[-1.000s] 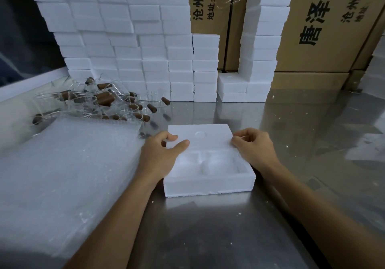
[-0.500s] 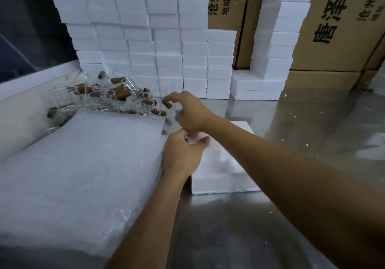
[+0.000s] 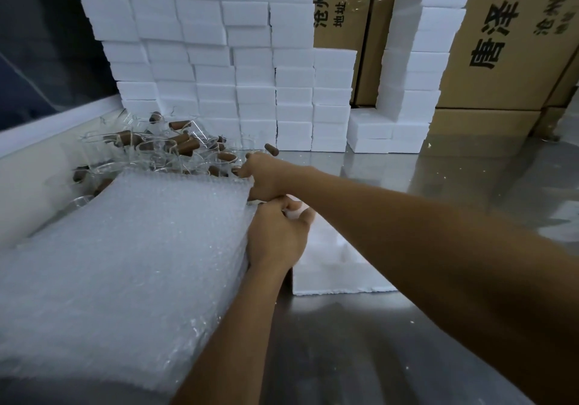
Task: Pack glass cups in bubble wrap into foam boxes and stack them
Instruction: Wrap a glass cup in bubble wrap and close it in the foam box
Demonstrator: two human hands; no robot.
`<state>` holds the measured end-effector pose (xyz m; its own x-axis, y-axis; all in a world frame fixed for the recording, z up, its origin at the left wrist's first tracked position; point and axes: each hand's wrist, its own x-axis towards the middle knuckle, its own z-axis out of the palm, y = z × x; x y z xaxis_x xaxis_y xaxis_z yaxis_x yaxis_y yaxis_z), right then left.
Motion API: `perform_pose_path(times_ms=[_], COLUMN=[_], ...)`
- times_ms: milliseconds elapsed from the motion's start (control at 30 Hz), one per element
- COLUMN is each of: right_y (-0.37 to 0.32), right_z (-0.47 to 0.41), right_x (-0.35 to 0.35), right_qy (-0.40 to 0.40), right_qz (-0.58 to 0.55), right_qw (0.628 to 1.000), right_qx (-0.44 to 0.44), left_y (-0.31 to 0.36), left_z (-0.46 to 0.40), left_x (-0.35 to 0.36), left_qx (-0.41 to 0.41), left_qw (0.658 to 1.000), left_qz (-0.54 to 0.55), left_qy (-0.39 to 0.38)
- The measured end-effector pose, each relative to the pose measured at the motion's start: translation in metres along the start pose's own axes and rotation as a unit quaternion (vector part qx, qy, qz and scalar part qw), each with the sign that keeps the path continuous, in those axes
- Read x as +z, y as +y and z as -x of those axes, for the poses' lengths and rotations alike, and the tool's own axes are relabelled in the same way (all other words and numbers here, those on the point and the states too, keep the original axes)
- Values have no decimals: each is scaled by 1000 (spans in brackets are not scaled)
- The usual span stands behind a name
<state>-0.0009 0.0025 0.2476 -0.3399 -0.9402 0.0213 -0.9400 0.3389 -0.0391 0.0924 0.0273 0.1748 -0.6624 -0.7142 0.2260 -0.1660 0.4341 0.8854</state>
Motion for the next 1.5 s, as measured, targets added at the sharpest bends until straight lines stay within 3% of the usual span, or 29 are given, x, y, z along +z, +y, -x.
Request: perform_pose_path(times_ms=[167,333,533,733,900,1033,1200,1300,1500], right_y=[5,15,37,44,41,39,38,42,49], right_z=[36,90,160,202,215,217,217,218,221], right_x=[-19,-9,17,17,7,10,12,11,14], right_qy=[30,201,398,424,440,418,431,429,416], right_qz=[-214,-319,-375,-417,-457,-479,-391,-340,-225], right_qw=[974,922,827,785,759,760,804,829,879], right_qx=[71,87,128,172,147,135,121,115,59], left_y=[0,1,-1,3,18,34,52,55,51], left_z=[1,-3,-1,0,7,17,39,43,38], left_x=[0,-2,-2,-4,-8,-9,-6,2,-2], left_qx=[10,-1,16,34,106,218,370,356,322], left_qw=[1000,1000,999,998,987,965,918,921,941], left_qz=[-1,-10,-34,-50,-105,-123,-95,-64,-44], left_qy=[3,-16,2,2,50,77,-105,-146,-94])
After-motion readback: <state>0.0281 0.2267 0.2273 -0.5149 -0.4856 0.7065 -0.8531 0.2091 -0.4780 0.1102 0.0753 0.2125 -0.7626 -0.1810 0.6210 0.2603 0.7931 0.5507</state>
